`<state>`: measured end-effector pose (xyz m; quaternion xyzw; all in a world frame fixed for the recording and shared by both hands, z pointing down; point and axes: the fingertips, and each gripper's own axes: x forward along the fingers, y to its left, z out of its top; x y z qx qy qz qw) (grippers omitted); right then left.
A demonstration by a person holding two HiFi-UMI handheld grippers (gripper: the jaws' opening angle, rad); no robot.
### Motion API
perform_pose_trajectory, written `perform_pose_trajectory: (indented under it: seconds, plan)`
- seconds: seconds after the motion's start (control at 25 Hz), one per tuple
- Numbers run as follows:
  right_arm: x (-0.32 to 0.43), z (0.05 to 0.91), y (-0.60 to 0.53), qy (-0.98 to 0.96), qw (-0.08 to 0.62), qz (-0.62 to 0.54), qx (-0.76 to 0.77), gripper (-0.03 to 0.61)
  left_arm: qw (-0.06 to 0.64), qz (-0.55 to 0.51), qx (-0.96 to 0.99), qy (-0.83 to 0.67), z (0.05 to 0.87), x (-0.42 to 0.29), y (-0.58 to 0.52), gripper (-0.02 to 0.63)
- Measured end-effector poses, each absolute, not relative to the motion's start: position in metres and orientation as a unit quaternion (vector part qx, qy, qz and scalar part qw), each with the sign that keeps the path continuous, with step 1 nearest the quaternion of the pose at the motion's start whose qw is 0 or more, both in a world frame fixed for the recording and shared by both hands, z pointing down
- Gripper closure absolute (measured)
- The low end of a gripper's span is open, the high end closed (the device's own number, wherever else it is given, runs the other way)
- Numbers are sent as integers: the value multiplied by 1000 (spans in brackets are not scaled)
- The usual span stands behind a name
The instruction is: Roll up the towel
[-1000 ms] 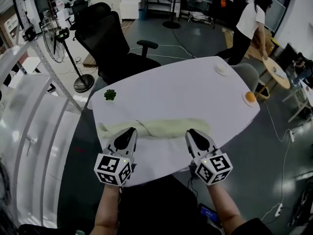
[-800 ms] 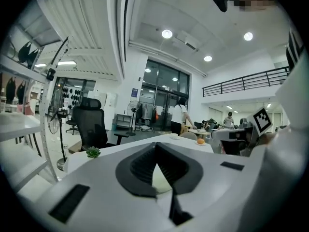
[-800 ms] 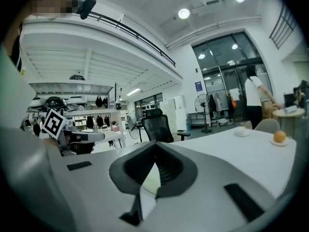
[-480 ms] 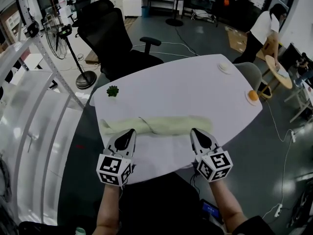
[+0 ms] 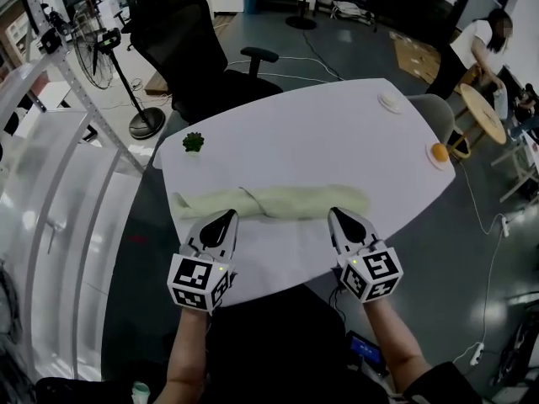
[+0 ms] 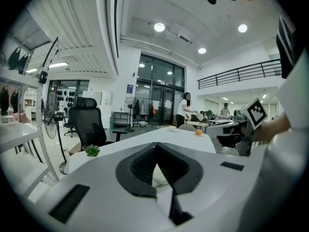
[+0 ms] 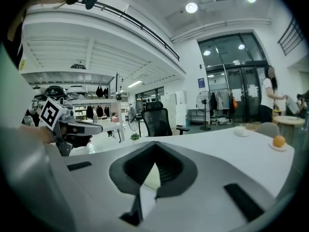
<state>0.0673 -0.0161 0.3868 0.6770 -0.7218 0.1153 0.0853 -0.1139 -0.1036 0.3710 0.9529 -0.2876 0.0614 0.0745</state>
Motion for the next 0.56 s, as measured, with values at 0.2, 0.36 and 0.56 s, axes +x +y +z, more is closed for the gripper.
perform_pose_trajectory:
  seconds: [0.2,0.36,0.56]
  plan:
    - [61,389,-18,-725,88,117,673,572,74,66,952,-289,374,-115,-103,601]
    - [57,393,-21,-729,90,119,668,572,76,67,953,-287,375,-114,-102,601]
    - [50,396,-21,-731,92,124,665,572,74,70,953,-286,378,-116,-100,601]
